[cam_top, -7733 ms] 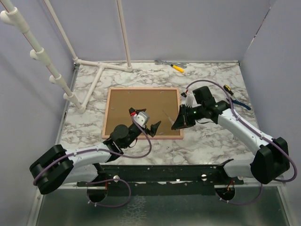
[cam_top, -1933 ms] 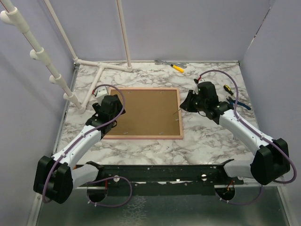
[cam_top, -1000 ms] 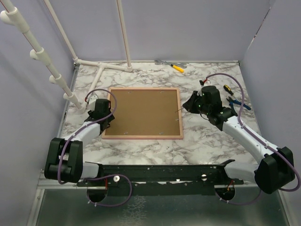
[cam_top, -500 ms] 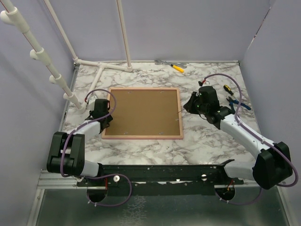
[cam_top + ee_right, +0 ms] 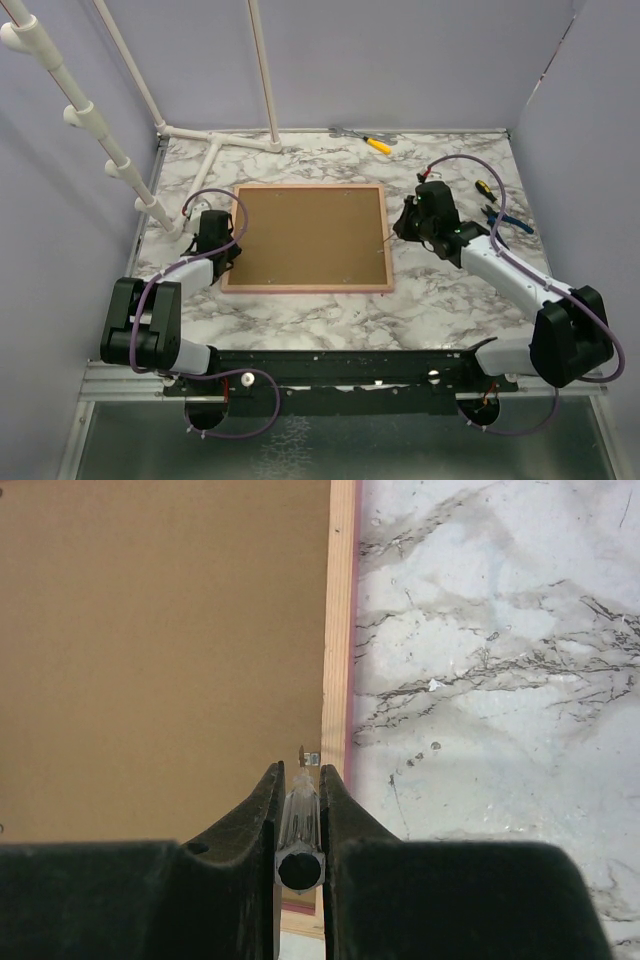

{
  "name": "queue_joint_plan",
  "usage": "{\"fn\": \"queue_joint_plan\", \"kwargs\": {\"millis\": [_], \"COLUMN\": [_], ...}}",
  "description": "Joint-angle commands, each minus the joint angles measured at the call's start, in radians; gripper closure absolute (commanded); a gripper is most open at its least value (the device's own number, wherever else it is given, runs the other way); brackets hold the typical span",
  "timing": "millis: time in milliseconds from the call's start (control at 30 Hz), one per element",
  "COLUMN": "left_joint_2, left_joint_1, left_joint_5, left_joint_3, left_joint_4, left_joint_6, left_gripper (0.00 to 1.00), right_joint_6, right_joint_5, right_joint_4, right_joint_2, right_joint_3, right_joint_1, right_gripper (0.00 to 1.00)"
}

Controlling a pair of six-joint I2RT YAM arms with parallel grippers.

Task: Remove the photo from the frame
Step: Adjust the photo frame at the center of the board.

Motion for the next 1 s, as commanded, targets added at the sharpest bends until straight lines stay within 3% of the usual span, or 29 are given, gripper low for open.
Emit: {"fn": "queue_joint_plan", "kwargs": {"millis": [0,433,967], "left_joint_2": [0.018,0.013,0.007], "left_joint_1": [-0.002,-0.003,-0.002], "left_joint_5": [0.082,0.100,0.091], "left_joint_3": [-0.032,-0.025,-0.024], "left_joint_4": [0.016,0.012,0.011], "left_joint_6": [-0.027,-0.004,0.005], "left_gripper": [0.73,0.75,0.79], "right_joint_6": [-0.029,-0.037,-0.047], "right_joint_5": [0.031,0.092,0.033], "right_joint_4": [-0.016,-0.029,-0.115], "right_joint_2": [0.036,0.085,0.051], "right_joint_3": [0.036,0.055,0.041], "right_joint_1": [-0.001,0.001,0.007], "right_gripper": [0.99,0.99,1.00]}}
